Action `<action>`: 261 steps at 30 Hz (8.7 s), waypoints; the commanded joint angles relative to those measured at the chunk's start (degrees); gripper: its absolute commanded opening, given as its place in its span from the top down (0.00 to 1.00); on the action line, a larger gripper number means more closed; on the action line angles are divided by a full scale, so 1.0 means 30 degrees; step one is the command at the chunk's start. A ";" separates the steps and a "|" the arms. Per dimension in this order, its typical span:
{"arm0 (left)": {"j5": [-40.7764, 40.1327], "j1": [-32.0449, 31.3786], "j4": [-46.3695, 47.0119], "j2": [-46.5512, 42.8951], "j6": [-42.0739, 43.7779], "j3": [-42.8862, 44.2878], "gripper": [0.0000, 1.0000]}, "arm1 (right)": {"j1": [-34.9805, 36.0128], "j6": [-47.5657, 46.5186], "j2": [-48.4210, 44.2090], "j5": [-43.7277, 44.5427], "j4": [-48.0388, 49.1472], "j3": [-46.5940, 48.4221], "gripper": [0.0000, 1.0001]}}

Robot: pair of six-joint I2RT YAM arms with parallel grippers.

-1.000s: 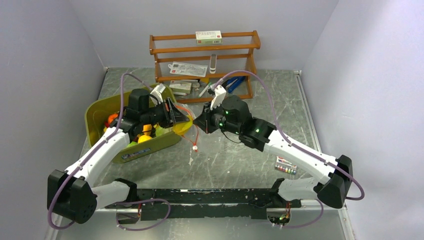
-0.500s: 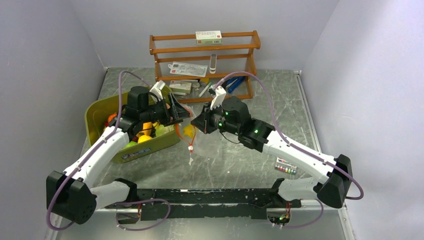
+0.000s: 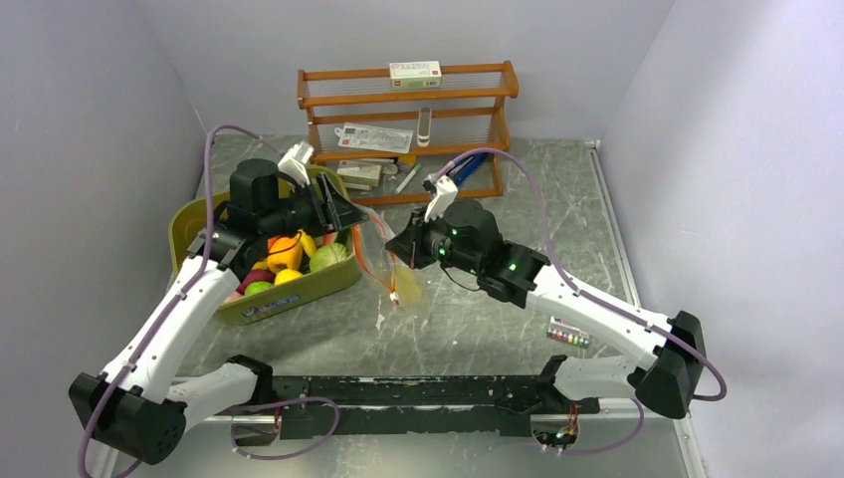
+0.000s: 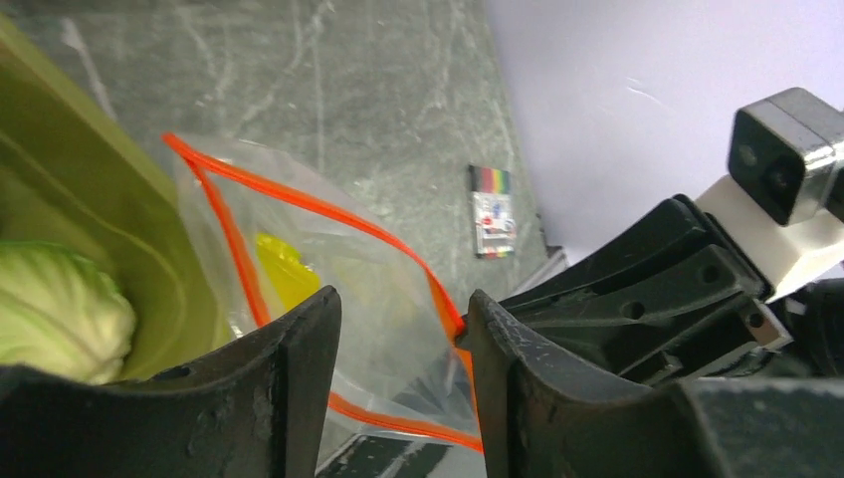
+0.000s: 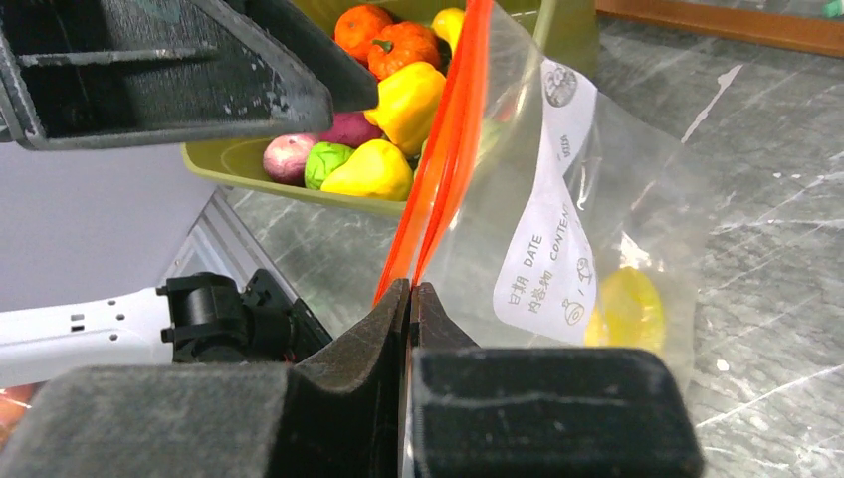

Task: Place the food in the zip-top bag and seal the zipper
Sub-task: Place the fake fruit in the zipper food storage bag, then open the zipper of the food storage bag, then pick up the fake vegetable from the bin, then place the fake vegetable in the zipper food storage bag.

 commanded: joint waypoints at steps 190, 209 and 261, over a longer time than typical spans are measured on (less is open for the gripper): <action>-1.0346 0.8401 -0.4283 1.0543 0.8401 0.1105 0.15 | -0.0615 -0.5575 0.0488 0.5954 -0.6605 0.5153 1.00; -0.9303 0.7997 -0.5098 0.6317 0.8821 0.1464 0.62 | -0.0621 -0.4435 0.0818 0.5250 -0.6865 0.4891 1.00; 0.1541 -0.0256 0.2497 0.1689 0.1808 -0.1824 0.70 | -0.0621 -0.1292 0.2720 0.2905 -0.4538 0.5622 1.00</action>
